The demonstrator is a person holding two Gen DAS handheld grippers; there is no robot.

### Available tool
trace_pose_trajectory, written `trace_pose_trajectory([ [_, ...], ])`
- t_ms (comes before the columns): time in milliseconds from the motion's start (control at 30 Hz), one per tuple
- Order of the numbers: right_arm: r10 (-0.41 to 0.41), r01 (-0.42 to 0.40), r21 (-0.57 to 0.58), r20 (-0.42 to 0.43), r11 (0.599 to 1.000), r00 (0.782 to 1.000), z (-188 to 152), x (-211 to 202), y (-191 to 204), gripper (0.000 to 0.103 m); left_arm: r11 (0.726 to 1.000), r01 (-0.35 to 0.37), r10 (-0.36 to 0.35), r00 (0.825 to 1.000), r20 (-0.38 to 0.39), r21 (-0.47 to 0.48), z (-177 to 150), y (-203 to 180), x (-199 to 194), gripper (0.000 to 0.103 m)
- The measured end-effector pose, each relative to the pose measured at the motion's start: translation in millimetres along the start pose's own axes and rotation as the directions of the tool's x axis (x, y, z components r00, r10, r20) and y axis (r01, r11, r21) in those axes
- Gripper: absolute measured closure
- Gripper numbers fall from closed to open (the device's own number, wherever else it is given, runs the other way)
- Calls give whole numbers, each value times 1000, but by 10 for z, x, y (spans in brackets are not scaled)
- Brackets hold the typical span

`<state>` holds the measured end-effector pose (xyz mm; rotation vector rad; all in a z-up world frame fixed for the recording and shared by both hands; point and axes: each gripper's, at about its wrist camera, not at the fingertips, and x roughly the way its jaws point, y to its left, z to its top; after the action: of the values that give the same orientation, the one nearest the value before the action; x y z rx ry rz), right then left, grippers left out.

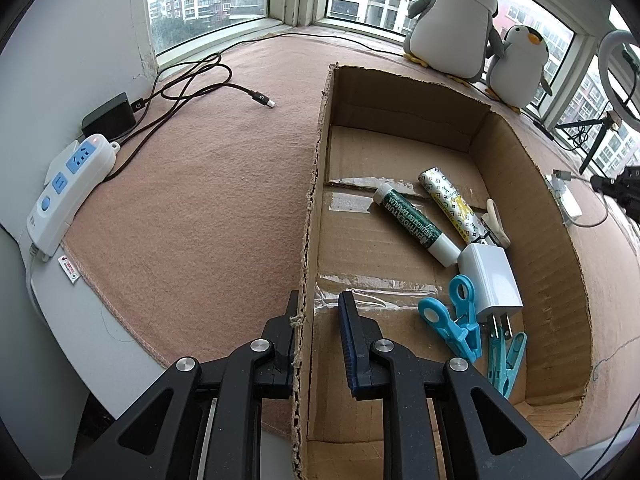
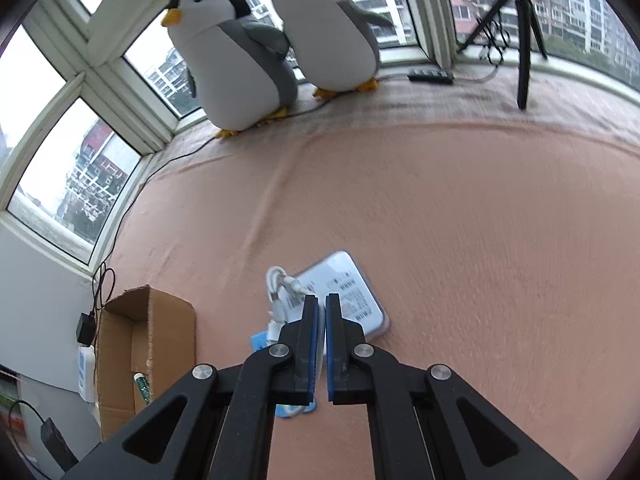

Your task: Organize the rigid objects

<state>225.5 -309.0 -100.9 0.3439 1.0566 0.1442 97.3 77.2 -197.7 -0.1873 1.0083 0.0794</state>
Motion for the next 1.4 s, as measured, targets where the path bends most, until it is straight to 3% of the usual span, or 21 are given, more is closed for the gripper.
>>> trace_pose_trajectory([
  [400, -3, 5, -72, 30, 997, 1000, 99, -138, 243, 100, 1000, 2, -2, 1000, 0, -2, 4, -1, 2, 84],
  [800, 156, -149, -181, 25, 972, 987, -36, -413, 920, 100, 1000, 2, -2, 1000, 0, -3, 8, -11, 3, 84],
  [1100, 234, -244, -249, -70, 937, 970, -248, -122, 1504, 100, 1000, 5, -5, 1000, 0, -2, 15, -1, 3, 84],
  [1400, 226, -253, -253, -132, 934, 965, -378, 239, 1714, 100, 1000, 11, -11, 1000, -2, -4, 23, 21, 13, 84],
])
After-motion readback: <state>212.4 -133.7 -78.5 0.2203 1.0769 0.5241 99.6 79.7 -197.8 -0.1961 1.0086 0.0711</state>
